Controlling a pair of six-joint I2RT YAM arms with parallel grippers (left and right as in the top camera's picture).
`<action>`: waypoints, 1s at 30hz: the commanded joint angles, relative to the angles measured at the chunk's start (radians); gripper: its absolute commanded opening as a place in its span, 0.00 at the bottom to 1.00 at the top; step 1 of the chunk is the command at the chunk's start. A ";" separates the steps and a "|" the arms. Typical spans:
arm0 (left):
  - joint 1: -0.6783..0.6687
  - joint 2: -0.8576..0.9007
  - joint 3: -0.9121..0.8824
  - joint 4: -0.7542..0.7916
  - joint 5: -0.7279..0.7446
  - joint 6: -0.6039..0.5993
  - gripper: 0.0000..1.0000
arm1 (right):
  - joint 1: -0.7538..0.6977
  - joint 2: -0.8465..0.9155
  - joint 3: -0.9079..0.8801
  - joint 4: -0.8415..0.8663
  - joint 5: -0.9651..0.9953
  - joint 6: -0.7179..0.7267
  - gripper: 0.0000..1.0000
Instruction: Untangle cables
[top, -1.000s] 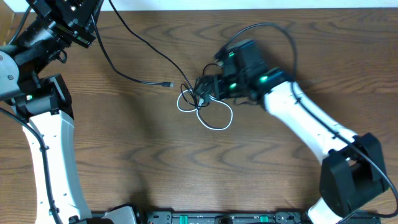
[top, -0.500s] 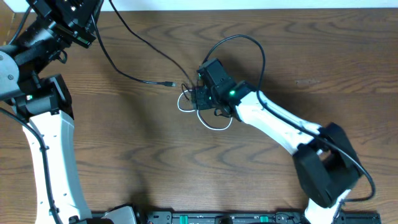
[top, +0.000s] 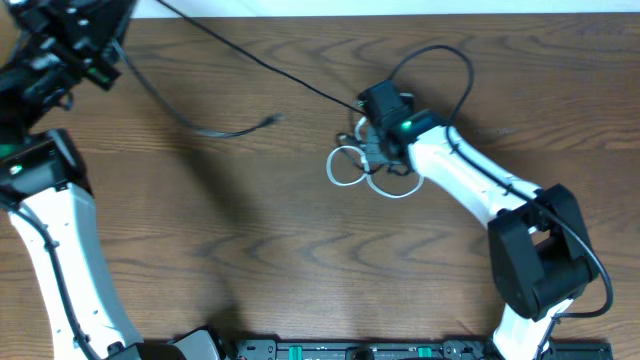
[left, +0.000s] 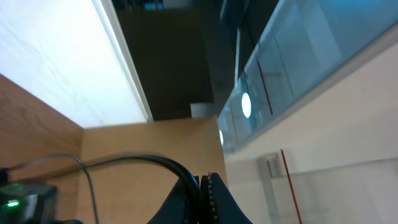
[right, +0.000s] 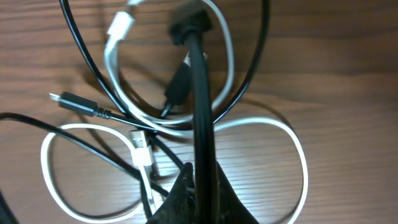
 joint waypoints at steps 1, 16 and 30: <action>0.084 -0.020 0.015 0.015 -0.008 -0.062 0.08 | -0.073 -0.003 -0.007 -0.043 0.061 0.053 0.02; 0.153 -0.018 0.015 -0.200 0.021 0.078 0.08 | -0.161 -0.041 -0.006 -0.014 -0.196 -0.019 0.01; 0.151 -0.021 0.015 -0.295 0.023 0.071 0.08 | -0.163 -0.331 -0.007 -0.065 -0.199 -0.170 0.68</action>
